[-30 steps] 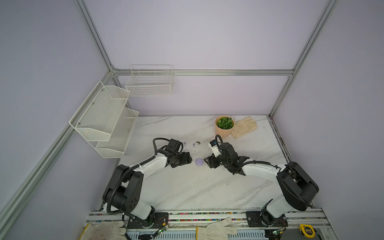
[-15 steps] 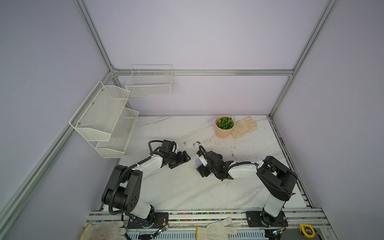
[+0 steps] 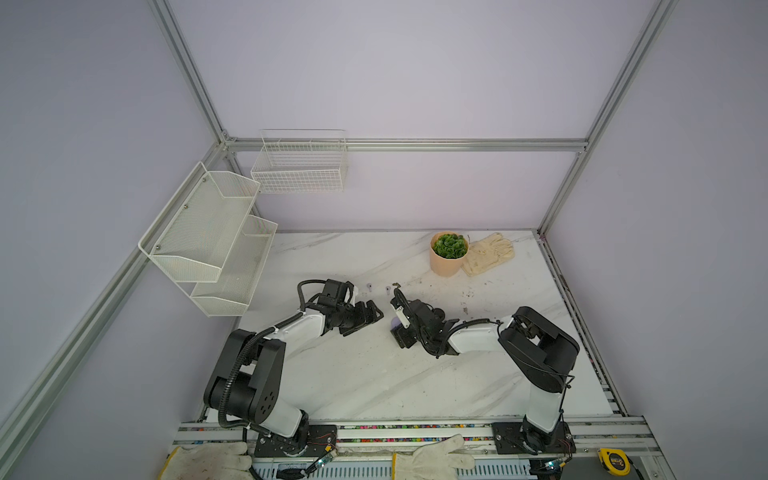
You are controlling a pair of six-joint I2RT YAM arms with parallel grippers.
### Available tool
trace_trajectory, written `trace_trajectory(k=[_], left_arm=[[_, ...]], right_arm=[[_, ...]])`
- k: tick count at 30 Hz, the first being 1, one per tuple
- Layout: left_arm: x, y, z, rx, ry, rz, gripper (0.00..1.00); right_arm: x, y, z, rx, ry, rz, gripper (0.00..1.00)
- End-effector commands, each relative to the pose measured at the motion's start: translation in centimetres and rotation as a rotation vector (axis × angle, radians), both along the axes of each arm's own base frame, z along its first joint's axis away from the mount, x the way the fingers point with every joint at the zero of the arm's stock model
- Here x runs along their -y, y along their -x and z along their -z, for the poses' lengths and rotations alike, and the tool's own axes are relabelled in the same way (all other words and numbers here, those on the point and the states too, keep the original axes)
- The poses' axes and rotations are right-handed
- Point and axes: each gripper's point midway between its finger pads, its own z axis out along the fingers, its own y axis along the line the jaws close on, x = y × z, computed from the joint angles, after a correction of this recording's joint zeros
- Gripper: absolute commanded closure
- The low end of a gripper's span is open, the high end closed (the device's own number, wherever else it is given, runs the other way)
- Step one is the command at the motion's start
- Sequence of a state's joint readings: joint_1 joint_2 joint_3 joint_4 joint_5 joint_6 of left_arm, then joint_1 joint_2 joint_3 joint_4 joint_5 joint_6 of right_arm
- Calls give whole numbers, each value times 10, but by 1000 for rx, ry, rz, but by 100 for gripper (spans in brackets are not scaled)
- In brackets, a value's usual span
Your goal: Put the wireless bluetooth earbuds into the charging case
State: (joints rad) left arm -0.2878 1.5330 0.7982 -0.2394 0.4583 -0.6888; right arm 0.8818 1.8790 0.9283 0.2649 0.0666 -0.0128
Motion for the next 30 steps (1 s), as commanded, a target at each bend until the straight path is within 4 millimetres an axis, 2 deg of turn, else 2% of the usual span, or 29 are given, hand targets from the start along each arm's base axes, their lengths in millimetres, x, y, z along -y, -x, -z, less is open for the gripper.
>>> trace_trajectory(k=[1,14,24,30], left_arm=[[-1,6,10,-21,22,-1,9],[3,3,12,-30,47,1,9],[4,2,9,-24,57,1,9],[5,3,9,-28,63,7,10]], right_arm=[[-1,-4,4,13,17,0,29],[9,3,-2,14,4,9,39],[2,1,-3,21,-20,-1,52],[0,0,-8,47,-38,-8,54]])
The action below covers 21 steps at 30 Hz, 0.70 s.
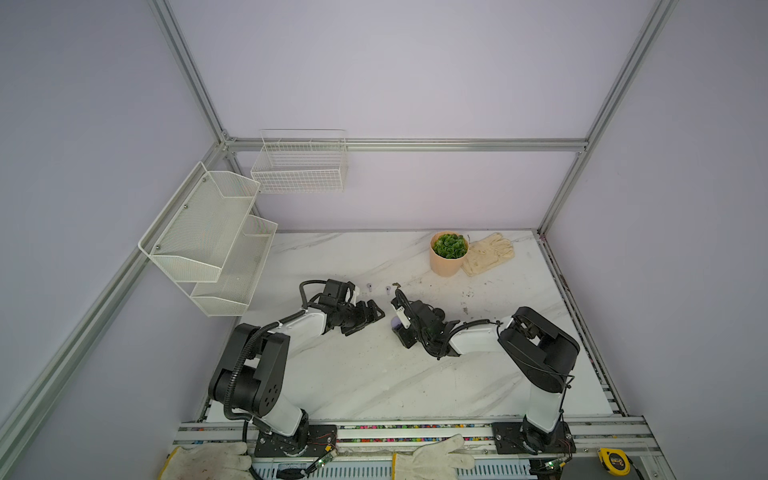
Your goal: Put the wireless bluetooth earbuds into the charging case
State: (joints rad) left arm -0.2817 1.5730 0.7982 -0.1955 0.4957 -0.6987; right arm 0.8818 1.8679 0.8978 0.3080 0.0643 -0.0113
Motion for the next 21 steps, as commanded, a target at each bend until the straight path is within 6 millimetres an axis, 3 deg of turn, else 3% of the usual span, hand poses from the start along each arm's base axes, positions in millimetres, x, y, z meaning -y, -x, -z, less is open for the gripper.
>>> trace_trajectory(k=[1,10,21], left_arm=[[0,7,2,-16,32,0,10],[8,14,-16,16,129,22,15],[41,23,-45,105,385,148,28]], right_arm=[[-1,-2,-8,39,-22,-10,55],[3,3,-41,163,-109,-49,59],[9,20,-74,240,-202,-107,61]])
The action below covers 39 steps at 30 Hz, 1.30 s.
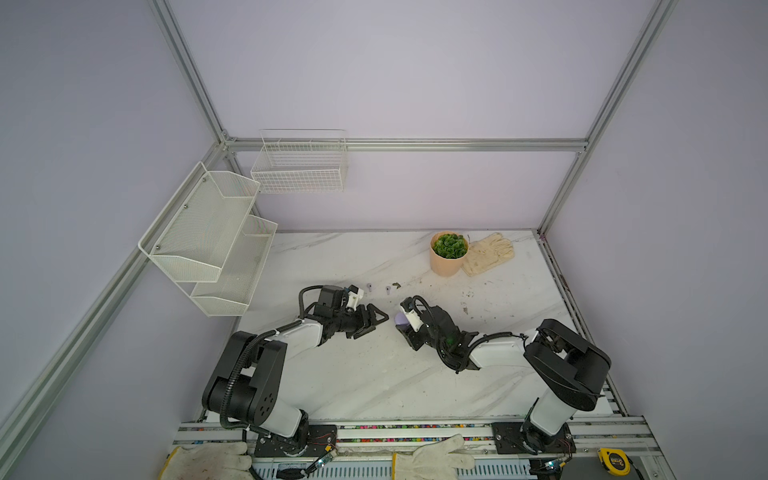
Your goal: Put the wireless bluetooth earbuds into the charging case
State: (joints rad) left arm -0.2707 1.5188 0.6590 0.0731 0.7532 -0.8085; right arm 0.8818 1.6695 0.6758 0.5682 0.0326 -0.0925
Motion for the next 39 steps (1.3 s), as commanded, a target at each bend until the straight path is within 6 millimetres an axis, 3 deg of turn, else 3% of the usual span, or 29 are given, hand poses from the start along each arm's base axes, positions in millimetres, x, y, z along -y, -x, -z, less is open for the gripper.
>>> trace_trajectory(k=[1,7,13,24,39], left_arm=[[16,3,-21,76,117,65,28],[37,2,-37,155,156,125,31],[49,5,-39,180,170,165,42],[54,3,-39,205,189,186,62],[57,6,-43,219,221,200,76]], right_arm=[[-4,4,-23,60,-61,-38,61],[-1,8,-31,63,-79,-46,61],[-2,9,-36,65,-85,-52,61],[-3,10,-44,75,-98,-60,61],[-4,7,-46,80,-90,-52,61]])
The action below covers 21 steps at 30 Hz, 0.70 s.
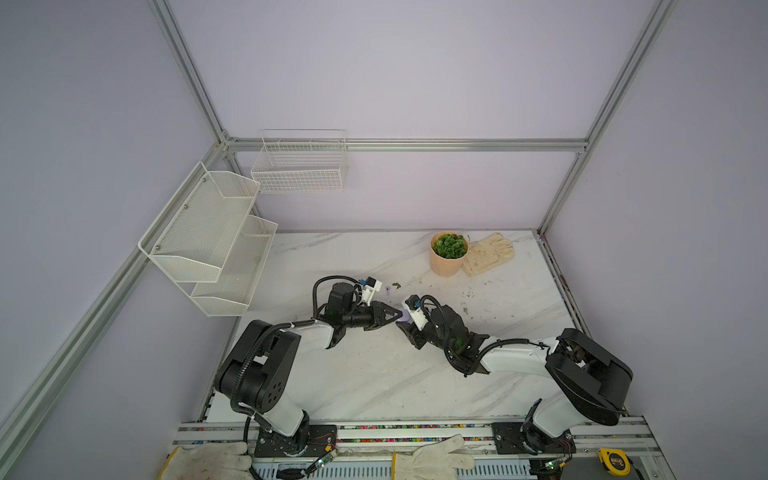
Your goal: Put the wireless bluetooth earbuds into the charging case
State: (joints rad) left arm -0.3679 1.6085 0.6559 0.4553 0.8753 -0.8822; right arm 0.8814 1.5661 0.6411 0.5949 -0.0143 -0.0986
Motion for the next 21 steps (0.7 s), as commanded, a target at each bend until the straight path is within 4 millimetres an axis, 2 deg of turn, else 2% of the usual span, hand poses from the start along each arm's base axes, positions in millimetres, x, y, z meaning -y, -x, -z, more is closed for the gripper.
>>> trace_trajectory(k=[1,8,16,21], left_arm=[[4,7,-8,33,40,39,76],[5,7,-12,43,54,40,80],[7,3,-20,72,69,40,87],[6,0,-28,113,73,31,90]], right_arm=[[-2,-2,-11,32,-6,-5,61],[-2,-4,-14,38,3,1,58],[4,-2,-19,-1,19,20,33],[17,11,-39,-57,-8,35,26]])
